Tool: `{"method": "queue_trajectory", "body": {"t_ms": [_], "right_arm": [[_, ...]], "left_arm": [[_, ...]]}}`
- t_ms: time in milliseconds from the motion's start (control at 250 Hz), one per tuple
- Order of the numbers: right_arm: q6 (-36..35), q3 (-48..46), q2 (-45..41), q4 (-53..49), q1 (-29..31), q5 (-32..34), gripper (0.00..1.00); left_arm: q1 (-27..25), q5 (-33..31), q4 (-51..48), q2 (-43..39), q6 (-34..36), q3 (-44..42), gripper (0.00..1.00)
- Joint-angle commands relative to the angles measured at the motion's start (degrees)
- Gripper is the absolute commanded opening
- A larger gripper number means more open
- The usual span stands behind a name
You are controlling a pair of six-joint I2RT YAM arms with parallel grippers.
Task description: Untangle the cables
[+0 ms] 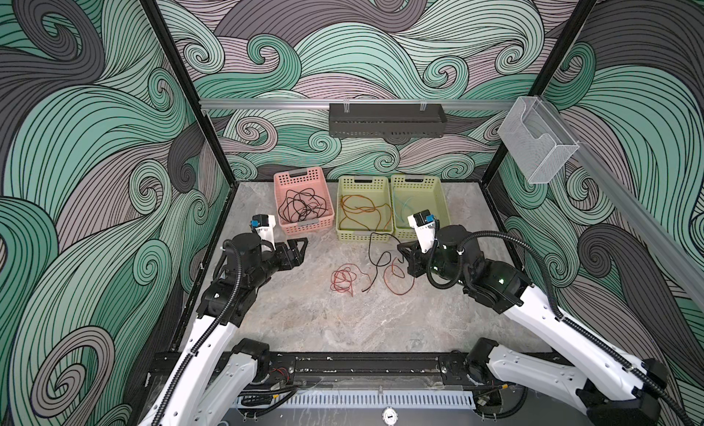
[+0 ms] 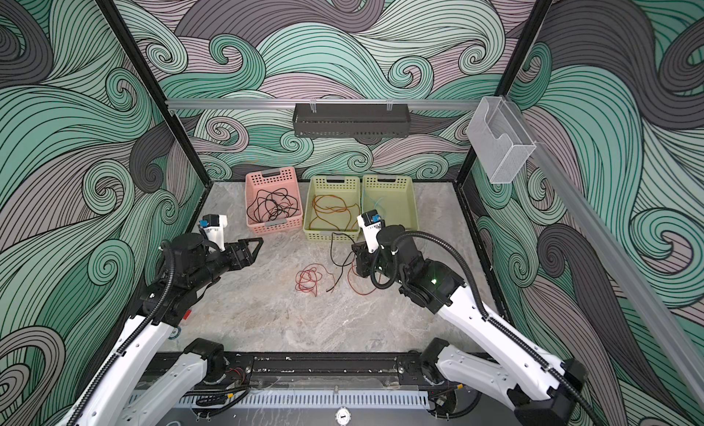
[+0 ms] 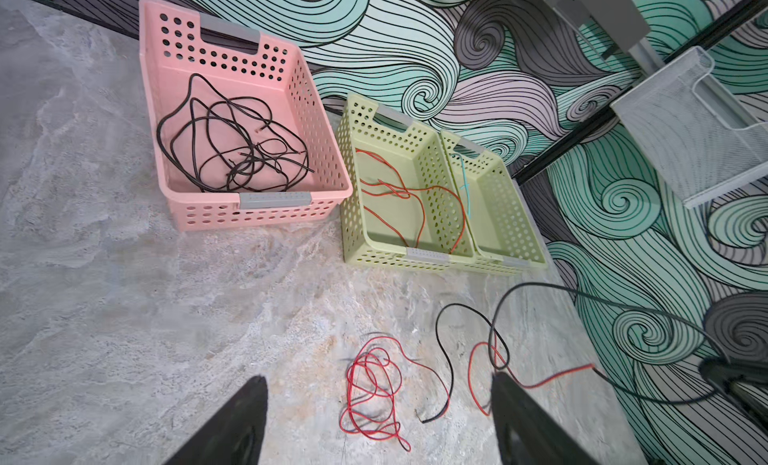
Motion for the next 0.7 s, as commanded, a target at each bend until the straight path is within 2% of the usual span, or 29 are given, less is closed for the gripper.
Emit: {"method": "queue_trajectory", "body": {"t_ms": [0,288,591,695], "right_arm": [[-2.6,3.0,1.8,-1.1,2.1,1.9,0.00],[-7.1,11.7,6.9,-3.0,6.1,3.0,0.00],[-9.7,18.2,10.0,-4.1,9.6,2.0,0.00],[-9.9,20.1,11.0,-3.8,10.8,1.2,0.00]], "left_arm": [[-0.4,3.2,-1.5,-3.6,-0.5,-1.1,0.82],[-0.5,6.3,-3.1,-9.2,0.2,-2.2,0.82],[-1.1,15.3,8.0,-9.4,-5.1,-6.3,0.82],[-2.8,15.3,14.0,-7.5,-7.3,-8.2,0.82]]}}
